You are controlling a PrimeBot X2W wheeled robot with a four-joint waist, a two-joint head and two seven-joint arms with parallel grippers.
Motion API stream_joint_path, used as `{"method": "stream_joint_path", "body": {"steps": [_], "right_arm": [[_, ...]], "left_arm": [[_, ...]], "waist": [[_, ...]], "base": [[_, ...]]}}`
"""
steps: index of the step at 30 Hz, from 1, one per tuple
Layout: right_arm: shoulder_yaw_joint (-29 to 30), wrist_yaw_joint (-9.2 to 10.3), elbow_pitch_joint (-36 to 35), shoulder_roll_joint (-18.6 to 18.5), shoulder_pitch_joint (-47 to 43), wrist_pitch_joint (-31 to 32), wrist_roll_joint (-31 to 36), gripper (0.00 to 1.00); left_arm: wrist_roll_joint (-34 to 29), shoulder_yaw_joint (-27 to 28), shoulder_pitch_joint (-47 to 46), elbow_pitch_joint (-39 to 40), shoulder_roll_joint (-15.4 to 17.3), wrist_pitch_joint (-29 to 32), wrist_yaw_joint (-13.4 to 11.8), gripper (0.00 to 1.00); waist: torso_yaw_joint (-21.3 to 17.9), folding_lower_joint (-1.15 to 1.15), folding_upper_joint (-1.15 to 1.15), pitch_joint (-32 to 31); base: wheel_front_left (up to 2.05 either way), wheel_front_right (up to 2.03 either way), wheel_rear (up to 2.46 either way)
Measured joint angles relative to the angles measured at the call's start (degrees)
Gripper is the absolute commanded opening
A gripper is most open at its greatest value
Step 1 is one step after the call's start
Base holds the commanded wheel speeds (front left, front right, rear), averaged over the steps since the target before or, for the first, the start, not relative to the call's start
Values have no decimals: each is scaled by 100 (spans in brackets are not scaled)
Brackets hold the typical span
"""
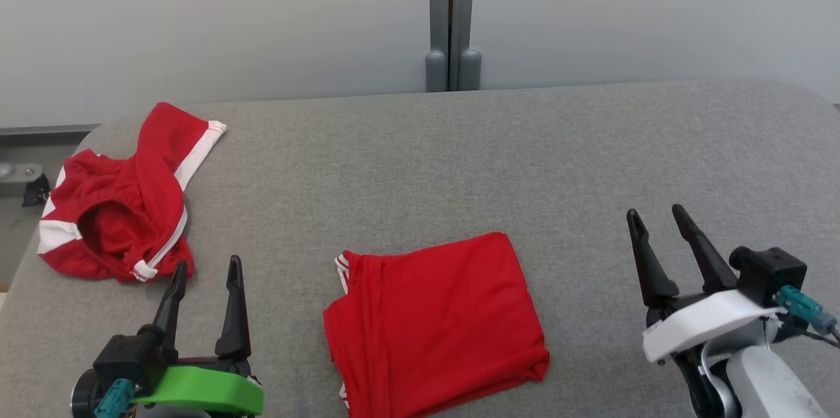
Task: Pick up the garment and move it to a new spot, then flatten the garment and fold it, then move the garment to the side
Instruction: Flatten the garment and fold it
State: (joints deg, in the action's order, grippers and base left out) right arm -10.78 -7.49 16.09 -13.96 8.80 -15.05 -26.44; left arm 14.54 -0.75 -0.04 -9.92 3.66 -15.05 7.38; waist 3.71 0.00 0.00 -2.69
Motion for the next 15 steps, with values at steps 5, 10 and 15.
{"method": "stream_joint_path", "body": {"steps": [5,10,15], "right_arm": [[165,0,-127,222,-409,0,446,100],[122,0,-110,285,-470,0,549,100],[-22,0,49,254,-447,0,558,100]], "left_arm": [[-7,-58,10,15,-18,-1,0,100],[-21,-80,23,-8,-30,0,1,100],[-20,-111,20,-35,-34,0,1,100]], "waist": [[-139,0,0,-22],[-256,0,0,-8],[-227,0,0,15]], "base": [[0,0,0],[0,0,0],[0,0,0]]}}
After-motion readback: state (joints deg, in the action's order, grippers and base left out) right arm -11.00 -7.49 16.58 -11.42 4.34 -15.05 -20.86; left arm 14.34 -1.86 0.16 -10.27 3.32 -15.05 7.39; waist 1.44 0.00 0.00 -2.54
